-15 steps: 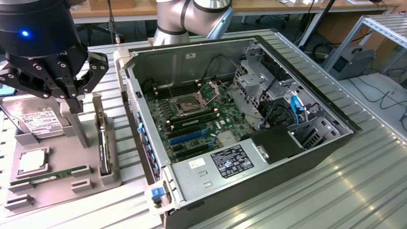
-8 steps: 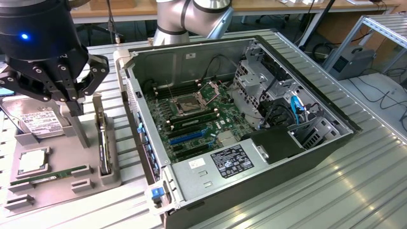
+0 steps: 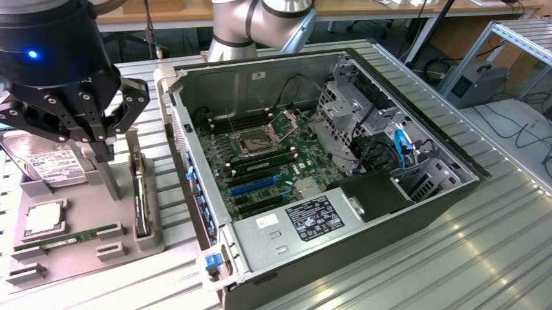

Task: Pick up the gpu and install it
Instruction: 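Reach for the gpu, then pick up the gpu and move the gpu toward the slot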

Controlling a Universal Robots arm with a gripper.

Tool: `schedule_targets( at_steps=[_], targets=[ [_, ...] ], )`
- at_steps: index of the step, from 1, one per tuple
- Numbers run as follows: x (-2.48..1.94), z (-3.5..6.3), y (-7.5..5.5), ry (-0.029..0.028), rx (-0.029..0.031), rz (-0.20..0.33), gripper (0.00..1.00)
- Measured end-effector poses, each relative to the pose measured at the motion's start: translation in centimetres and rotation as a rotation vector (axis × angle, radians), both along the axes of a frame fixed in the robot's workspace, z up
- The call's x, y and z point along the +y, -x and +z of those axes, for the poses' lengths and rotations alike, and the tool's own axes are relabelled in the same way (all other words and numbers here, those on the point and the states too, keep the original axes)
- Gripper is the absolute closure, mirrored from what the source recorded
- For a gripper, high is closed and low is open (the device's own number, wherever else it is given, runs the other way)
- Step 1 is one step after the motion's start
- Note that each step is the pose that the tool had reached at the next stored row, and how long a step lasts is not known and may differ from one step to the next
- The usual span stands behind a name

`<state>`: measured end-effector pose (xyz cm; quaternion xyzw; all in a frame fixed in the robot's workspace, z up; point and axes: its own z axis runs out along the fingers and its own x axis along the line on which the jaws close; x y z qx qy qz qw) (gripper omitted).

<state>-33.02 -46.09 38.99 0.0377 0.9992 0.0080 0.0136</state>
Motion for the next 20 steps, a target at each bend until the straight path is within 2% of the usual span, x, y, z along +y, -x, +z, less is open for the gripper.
schedule_targets(
  at_steps=[4, 17, 18, 19, 20],
  targets=[
    [-0.27, 0.00, 0.00, 0.0029, 0.0000, 0.000, 0.89],
    [-0.29, 0.00, 0.00, 0.0030, 0.0000, 0.000, 0.89],
    [-0.29, 0.00, 0.00, 0.0029, 0.0000, 0.000, 0.83],
    [-0.29, 0.00, 0.00, 0.0029, 0.0000, 0.000, 0.83],
    [-0.29, 0.00, 0.00, 0.0029, 0.0000, 0.000, 0.76]
  ],
)
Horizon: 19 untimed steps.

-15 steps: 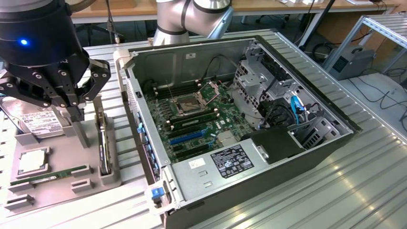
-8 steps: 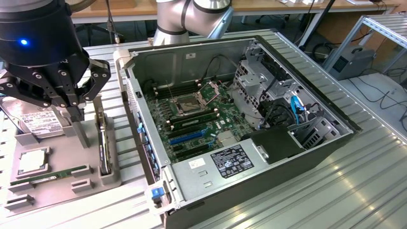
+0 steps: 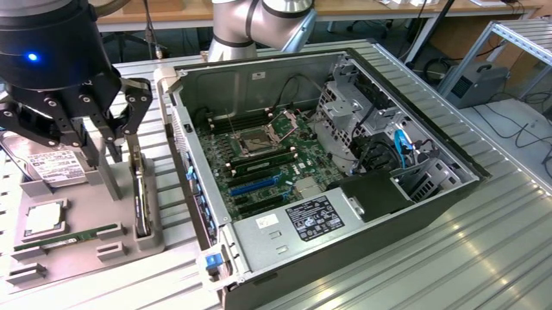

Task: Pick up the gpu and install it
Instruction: 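Pick up the gpu and move the gpu toward the slot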

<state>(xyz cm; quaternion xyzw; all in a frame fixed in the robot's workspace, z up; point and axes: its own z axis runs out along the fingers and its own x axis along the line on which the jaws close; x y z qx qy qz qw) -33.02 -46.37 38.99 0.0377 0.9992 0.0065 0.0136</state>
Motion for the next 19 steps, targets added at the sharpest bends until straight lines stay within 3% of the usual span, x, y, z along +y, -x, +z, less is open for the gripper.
schedule_targets(
  at_steps=[2, 3, 4, 19],
  targets=[
    [0.00, 0.00, 0.00, 0.0000, 0.0000, 0.000, 0.58],
    [0.00, 0.00, 0.00, -0.0001, 0.0000, 0.000, 0.58],
    [0.00, 0.00, 0.00, -0.0001, 0.0000, 0.000, 0.52],
    [0.00, -0.38, -0.02, 0.0000, 0.0000, 0.000, 0.52]
  ],
)
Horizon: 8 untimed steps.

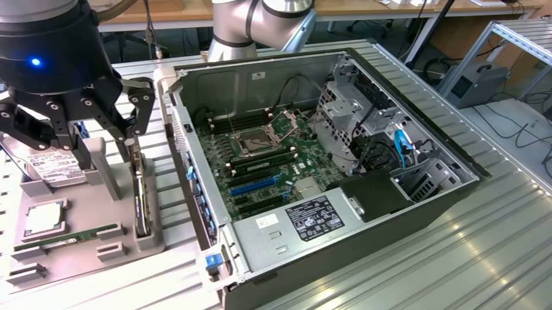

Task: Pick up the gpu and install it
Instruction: 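Pick up the gpu and move the gpu toward the slot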

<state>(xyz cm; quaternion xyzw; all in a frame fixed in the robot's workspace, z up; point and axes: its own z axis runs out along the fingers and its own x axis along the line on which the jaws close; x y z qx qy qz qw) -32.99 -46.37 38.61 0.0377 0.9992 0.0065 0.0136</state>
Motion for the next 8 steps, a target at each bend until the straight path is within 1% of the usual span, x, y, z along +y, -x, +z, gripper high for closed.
schedule_targets(
  at_steps=[8],
  targets=[
    [0.00, -0.22, -0.02, 0.0000, 0.0000, 0.000, 0.52]
  ],
)
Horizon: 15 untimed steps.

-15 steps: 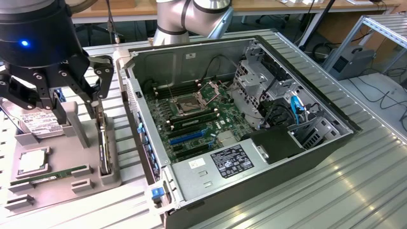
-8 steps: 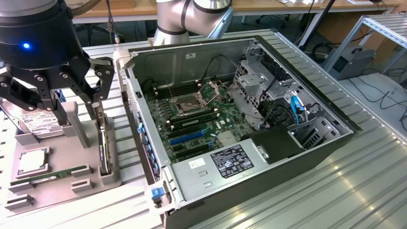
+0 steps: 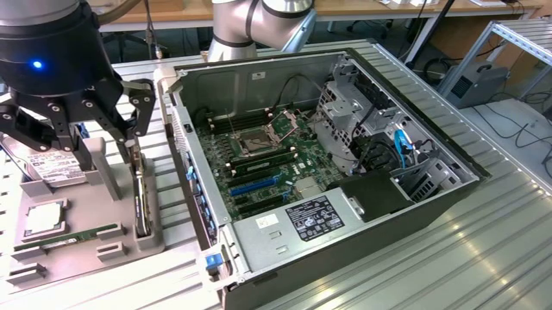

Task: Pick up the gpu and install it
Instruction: 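Pick up the gpu and move the gpu toward the slot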

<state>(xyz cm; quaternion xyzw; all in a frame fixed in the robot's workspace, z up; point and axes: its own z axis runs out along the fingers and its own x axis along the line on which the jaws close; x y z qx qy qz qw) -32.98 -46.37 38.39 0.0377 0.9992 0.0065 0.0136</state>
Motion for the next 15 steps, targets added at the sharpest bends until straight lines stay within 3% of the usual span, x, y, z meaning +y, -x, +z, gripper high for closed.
schedule_targets(
  at_steps=[15],
  targets=[
    [0.00, -0.38, -0.11, 0.0000, 0.0000, 0.000, 0.52]
  ],
)
